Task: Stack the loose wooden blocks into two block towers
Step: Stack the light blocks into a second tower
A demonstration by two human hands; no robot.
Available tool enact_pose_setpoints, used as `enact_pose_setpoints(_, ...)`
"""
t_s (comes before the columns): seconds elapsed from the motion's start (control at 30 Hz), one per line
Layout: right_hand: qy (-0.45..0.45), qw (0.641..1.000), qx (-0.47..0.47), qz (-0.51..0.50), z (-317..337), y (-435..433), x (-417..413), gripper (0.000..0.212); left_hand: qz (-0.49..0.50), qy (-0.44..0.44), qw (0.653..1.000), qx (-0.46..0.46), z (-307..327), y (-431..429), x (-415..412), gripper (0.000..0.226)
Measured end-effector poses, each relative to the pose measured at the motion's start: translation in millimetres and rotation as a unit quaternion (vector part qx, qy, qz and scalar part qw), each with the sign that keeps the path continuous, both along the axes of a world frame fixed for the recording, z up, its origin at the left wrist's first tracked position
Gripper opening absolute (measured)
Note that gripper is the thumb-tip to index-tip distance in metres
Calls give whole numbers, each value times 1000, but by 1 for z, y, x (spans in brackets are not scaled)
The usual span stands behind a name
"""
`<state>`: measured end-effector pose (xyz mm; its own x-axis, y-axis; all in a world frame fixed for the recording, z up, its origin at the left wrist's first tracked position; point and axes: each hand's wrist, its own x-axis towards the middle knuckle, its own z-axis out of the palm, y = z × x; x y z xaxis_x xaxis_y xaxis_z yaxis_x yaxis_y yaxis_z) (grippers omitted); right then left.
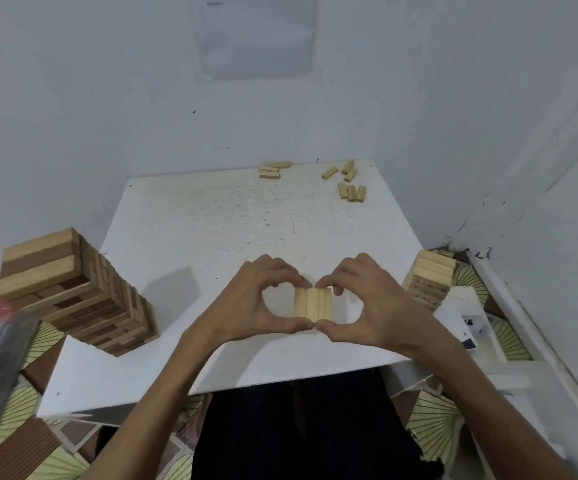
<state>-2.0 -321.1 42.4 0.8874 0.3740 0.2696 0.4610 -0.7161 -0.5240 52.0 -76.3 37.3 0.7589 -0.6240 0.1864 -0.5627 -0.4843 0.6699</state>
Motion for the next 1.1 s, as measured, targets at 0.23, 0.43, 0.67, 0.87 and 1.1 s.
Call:
enact_pose_setpoints(0.23, -45, 994, -43, -89, 36, -45, -14, 59, -64, -51, 996, 28, 44, -57, 17, 55)
enact_pose_setpoints(0.43, -37, 991, -15, -130, 51, -94, -22, 59, -123, -1, 992, -11, 56, -119, 35, 53)
enact_pose_setpoints(0.67, -28, 985, -48, -162, 42, -135, -21, 67, -168, 17, 985, -17, 46, -168, 50, 52)
enact_pose_setpoints(0.87, -26, 984, -41, -174, 30, -150, -16, 60, -183, 37, 982, -12, 34, -187, 63, 54)
enact_pose_setpoints(1.1, -3, 983, -3, -183, 14, -155, -13, 57, -185, 38, 982, 2, 22, -193, 70, 55)
